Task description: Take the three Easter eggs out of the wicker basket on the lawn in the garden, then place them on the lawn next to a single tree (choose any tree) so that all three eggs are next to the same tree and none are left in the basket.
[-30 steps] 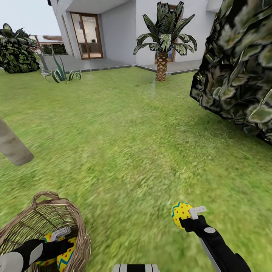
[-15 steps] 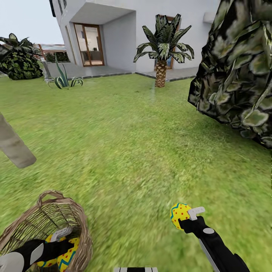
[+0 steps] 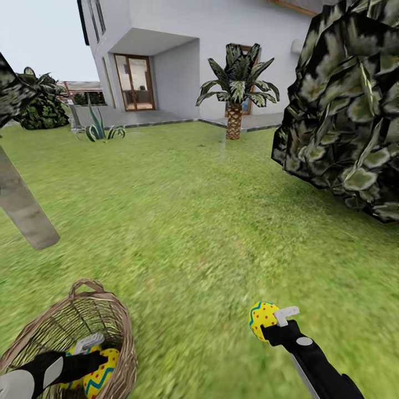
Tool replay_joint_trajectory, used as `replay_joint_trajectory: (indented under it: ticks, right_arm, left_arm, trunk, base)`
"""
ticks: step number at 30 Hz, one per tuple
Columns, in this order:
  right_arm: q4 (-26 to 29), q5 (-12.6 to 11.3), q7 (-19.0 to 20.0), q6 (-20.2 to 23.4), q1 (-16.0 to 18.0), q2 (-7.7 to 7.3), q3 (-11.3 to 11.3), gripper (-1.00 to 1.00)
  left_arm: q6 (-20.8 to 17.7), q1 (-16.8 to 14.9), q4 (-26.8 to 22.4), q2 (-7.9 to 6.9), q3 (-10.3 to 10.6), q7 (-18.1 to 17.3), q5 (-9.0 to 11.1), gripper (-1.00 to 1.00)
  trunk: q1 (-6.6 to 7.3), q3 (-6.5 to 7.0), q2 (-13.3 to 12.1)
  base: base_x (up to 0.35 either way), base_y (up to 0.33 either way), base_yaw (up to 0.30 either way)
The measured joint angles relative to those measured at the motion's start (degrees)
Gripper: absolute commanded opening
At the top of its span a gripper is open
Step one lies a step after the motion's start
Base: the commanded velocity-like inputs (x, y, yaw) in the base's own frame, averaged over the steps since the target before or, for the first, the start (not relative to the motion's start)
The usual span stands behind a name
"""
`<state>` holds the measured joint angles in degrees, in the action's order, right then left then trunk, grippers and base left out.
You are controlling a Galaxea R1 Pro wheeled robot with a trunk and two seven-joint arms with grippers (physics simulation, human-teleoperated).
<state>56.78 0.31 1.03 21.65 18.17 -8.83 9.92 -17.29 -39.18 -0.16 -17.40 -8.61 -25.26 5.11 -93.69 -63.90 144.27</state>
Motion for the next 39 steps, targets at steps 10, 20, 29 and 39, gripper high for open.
replay_joint_trajectory:
  ticks: [10, 20, 29, 39]
  right_arm:
    - [-0.18, -0.07, 0.03, 0.00, 0.00, 0.00, -0.08, -1.00]
    - [-0.27, -0.08, 0.03, 0.09, 0.00, -0.08, -0.09, -1.00]
    - [-0.28, -0.11, -0.04, 0.05, 0.01, -0.08, -0.15, -1.00]
    - [-1.93, -0.08, -0.02, -0.27, 0.00, -0.09, -0.16, -1.00]
  left_arm:
    - [0.10, 0.00, 0.03, 0.18, 0.01, 0.00, 0.00, -1.00]
    - [0.16, 0.00, 0.06, 0.10, 0.00, 0.04, 0.04, -1.00]
    - [0.20, 0.01, 0.08, 0.09, -0.02, 0.08, 0.01, -1.00]
    - [0.20, 0.01, 0.08, -0.09, 0.00, 0.05, 0.08, -1.00]
  trunk:
    - [0.26, 2.22, -0.13]
    - [0.52, 4.43, -0.27]
    - [0.75, 6.43, -0.39]
    - [1.00, 8.65, -0.52]
  base:
    - [0.000, 0.000, 0.000]
    - [0.000, 0.000, 0.000]
    - [0.000, 0.000, 0.201]
    - [0.000, 0.000, 0.005]
